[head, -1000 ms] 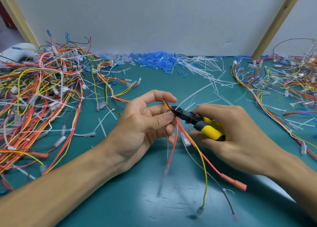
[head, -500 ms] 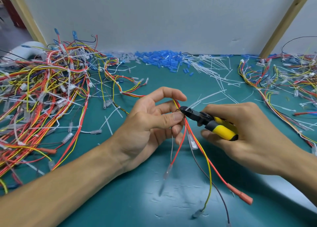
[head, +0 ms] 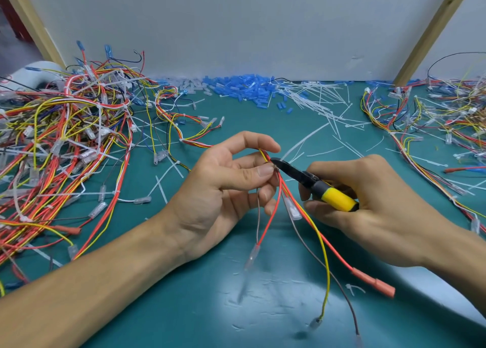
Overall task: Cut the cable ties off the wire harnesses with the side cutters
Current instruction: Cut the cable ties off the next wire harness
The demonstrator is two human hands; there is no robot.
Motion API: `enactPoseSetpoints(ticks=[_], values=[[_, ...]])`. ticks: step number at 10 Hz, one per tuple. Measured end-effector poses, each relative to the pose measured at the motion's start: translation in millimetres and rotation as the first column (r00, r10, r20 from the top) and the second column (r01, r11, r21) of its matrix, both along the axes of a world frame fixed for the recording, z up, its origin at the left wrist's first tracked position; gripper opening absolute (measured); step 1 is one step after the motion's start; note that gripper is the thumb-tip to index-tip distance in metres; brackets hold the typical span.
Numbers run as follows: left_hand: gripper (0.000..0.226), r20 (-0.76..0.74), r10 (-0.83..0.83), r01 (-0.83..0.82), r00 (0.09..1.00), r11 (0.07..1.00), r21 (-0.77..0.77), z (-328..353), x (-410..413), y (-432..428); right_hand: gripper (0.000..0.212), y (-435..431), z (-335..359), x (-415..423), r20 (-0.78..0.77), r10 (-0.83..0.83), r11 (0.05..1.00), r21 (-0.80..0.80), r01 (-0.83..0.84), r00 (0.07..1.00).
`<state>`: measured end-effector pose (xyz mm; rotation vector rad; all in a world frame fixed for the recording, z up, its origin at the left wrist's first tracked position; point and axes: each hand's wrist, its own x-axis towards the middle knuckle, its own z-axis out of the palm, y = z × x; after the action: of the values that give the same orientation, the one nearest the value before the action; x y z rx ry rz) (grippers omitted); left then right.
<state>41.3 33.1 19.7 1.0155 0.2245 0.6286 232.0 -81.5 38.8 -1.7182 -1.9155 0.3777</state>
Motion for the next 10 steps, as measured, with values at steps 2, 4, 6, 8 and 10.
enactPoseSetpoints(ticks=[2,4,6,8,10], values=[[0.029,0.007,0.013,-0.013,1.0,1.0,0.001,0.0,-0.6,-0.1,0.011,0.0,1.4,-0.5,-0.036,0.012,0.999,-0.033,-0.013,0.999],[0.028,0.007,0.015,-0.015,1.0,1.0,-0.002,-0.2,-0.7,-0.1,0.012,-0.9,2.6,-3.8,-0.035,0.004,0.999,-0.035,-0.005,0.999],[0.028,0.007,0.015,-0.015,1.0,1.0,-0.004,-0.9,-0.8,0.8,0.011,-2.0,4.1,-4.6,-0.05,0.007,0.998,-0.055,-0.01,0.999],[0.028,0.005,0.017,-0.017,1.0,1.0,-0.005,-0.5,-1.0,0.8,0.008,-0.9,1.8,-3.7,-0.071,0.007,0.998,-0.058,-0.011,0.997],[0.027,0.002,0.02,-0.02,1.0,1.0,0.009,-2.4,-0.5,2.0,0.009,4.8,-7.7,4.5,0.036,-0.014,0.998,0.059,0.012,0.999]])
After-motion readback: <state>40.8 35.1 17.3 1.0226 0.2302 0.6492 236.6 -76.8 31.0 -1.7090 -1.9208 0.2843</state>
